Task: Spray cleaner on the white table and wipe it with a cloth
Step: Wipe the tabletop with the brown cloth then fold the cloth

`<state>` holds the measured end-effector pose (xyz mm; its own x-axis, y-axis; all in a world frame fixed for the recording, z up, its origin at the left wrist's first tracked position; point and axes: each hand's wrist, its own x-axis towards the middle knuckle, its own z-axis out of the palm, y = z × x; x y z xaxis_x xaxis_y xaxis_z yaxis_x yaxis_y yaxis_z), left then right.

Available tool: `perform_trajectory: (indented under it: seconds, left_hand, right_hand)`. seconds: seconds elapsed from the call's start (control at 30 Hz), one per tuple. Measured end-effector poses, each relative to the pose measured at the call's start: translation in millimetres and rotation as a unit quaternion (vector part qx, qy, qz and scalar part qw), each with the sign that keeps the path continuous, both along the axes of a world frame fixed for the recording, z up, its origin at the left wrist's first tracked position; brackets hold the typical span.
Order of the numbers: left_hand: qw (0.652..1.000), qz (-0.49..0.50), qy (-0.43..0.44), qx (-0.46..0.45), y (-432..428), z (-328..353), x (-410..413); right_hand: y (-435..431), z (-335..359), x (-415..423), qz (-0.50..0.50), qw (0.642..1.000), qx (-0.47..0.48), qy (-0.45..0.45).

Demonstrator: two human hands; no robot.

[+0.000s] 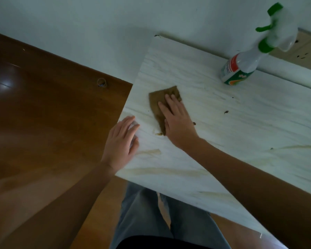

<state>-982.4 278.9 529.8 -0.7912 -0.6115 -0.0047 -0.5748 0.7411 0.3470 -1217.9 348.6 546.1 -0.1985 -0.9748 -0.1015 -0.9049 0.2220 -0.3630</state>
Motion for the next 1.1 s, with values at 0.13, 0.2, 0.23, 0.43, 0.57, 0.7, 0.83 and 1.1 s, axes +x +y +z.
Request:
perform_trajectory:
  seconds: [0.13,0.2,0.23,0.43,0.57,0.7,0.83,1.1]
  left_hand:
    - [1.000,0.006,0.000,-0.028,6,1,-1]
    - [0.999,0.004,0.002,-0.034,6,2,-2]
    - [0.999,0.005,0.002,-0.035,6,3,-3]
    - [0.999,0.011,0.000,-0.041,6,0,-2]
    - [0.999,0.006,0.004,-0.045,6,1,-3]
    - [0.999,0.008,0.009,-0.042,7,2,-2]
    - [0.999,0.010,0.012,-0.035,5,3,-3]
    - [0.999,0.007,-0.011,-0.035,4,3,-3]
  right_hand:
    - [29,-6,-32,0.204,0.978,0.008,0.050]
    - [34,-4,-58,0.188,0.980,0.008,0.066]
    - [35,-2,-69,0.145,0.987,0.002,0.065]
    - [18,-2,-51,-0.137,0.990,-0.010,0.016]
    - [14,-4,2,-0.191,0.981,-0.023,0.007]
    - [37,-4,27,-0.029,0.999,-0.025,0.002]
    - [62,-4,-8,0.083,0.996,-0.010,0.040]
    - [63,12,5,-0.171,0.985,-0.009,0.031]
